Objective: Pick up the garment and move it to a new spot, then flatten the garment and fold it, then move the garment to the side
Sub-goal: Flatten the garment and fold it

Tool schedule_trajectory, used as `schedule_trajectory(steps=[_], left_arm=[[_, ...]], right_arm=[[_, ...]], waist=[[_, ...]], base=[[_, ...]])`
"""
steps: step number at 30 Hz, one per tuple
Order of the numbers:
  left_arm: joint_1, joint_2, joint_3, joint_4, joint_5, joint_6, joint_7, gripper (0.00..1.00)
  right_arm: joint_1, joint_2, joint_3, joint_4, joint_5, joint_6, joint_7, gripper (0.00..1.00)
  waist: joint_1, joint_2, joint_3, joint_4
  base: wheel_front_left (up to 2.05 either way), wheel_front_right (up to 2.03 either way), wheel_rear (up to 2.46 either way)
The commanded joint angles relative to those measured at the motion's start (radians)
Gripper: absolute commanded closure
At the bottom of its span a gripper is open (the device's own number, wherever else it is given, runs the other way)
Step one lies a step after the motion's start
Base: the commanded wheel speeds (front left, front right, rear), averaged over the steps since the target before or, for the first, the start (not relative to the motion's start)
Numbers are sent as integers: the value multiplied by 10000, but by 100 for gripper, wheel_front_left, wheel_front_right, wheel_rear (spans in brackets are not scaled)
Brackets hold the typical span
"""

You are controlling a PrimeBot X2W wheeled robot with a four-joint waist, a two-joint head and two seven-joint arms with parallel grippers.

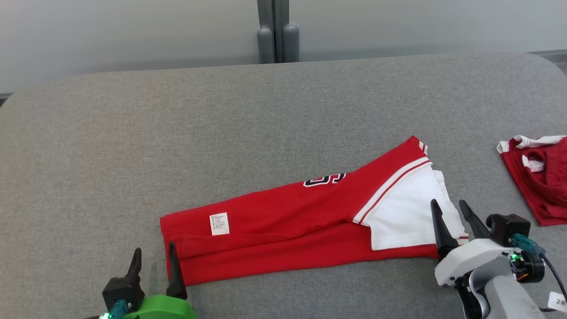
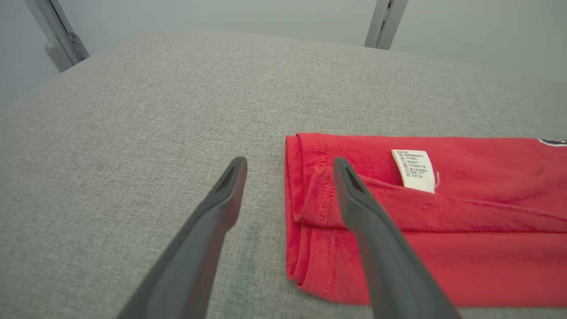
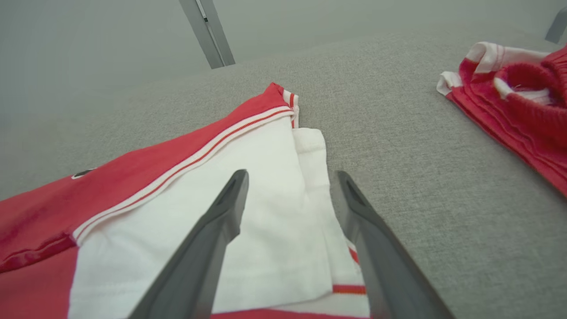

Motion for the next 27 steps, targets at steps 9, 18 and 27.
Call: schedule_trajectory(steps=[9, 18, 27], left_arm=[[-644, 54, -444, 25, -289, 18, 5, 0], [-808, 52, -462, 41, -409, 27, 5, 0], [-766, 49, -502, -24, -279, -36, 5, 0]], right_arm=[[-1601, -244, -258, 2121, -1026, -15, -41, 0], [-1896, 63, -197, 4394, -1067, -6, 91, 78], [-1699, -515, -664, 3578, -677, -31, 16, 100]], waist=[[0, -1, 510, 657], [0, -1, 747, 907], [0, -1, 615, 105]], base=[[0, 0, 0], [0, 0, 0], [0, 0, 0]])
